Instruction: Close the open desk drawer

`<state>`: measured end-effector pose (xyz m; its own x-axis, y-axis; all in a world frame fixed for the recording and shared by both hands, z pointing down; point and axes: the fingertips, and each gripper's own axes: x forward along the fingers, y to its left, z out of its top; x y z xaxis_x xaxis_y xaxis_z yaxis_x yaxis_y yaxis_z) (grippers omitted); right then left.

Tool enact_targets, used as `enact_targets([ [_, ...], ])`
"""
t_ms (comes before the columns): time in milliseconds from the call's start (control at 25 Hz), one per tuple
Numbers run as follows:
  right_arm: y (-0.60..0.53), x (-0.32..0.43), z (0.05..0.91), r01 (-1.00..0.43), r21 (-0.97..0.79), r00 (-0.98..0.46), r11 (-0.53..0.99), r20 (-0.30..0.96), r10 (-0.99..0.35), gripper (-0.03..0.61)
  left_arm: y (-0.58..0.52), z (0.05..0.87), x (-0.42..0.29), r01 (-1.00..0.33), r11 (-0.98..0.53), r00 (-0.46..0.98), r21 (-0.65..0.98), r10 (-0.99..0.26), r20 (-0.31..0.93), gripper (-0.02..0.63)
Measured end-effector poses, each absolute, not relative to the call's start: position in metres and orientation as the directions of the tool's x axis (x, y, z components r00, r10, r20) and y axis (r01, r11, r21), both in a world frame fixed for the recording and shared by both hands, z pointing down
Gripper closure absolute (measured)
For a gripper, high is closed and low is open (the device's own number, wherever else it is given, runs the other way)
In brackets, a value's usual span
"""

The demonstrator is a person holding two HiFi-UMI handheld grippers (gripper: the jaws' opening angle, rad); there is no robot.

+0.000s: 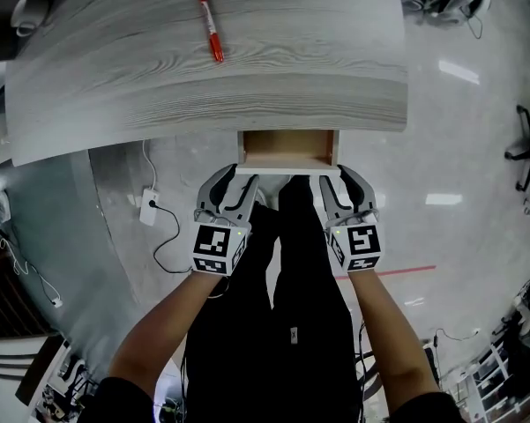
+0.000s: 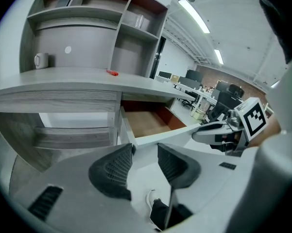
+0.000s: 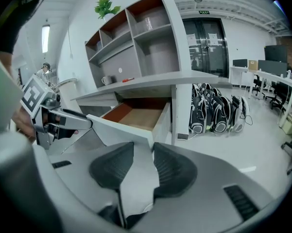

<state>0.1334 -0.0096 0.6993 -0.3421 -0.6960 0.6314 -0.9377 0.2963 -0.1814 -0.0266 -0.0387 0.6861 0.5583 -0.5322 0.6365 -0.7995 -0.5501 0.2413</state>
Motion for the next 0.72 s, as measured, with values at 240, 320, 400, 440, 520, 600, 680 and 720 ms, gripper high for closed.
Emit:
enact_targets([
  [240,-0.032,0.137,0.699,-0.937,-0.175,-0.344,0.302,0.614,-0.711,0.439,-0.06,0.686,-0.023,-0.806,-0.541,0.557,0.24,-0.555,0.618,0.442],
  [320,-0.041,0.139,0.699,-0.938,-0.172,-0.342,0.302,0.609,-0.716,0.437,-0.069,0.685,-0.022,-0.809,-0.537,0.555,0.239,-0.564,0.611,0.442],
  [400,-0.05,0.141,0.698,-0.938,-0.169,-0.341,0.302,0.604,-0.721,0.439,-0.077,0.685,-0.02,-0.811,-0.535,0.554,0.237,-0.573,0.604,0.442],
  [440,-0.054,0.141,0.698,-0.939,-0.167,-0.34,0.302,0.603,-0.722,0.437,-0.081,0.685,-0.019,-0.812,-0.534,0.553,0.235,-0.576,0.602,0.442],
  [520,-0.061,0.143,0.698,-0.94,-0.164,-0.337,0.3,0.601,-0.725,0.437,-0.087,0.685,-0.017,-0.816,-0.53,0.549,0.232,-0.583,0.598,0.442],
  [600,-0.068,0.145,0.698,-0.94,-0.164,-0.335,0.298,0.597,-0.729,0.439,-0.091,0.685,-0.015,-0.818,-0.526,0.547,0.232,-0.589,0.594,0.442],
  [680,-0.072,0.147,0.698,-0.939,-0.168,-0.338,0.299,0.592,-0.732,0.439,-0.094,0.685,-0.013,-0.82,-0.523,0.546,0.232,-0.594,0.591,0.442],
  [720,-0.073,0.148,0.698,-0.939,-0.171,-0.34,0.299,0.589,-0.733,0.437,-0.095,0.684,-0.013,-0.821,-0.522,0.545,0.231,-0.596,0.59,0.442],
])
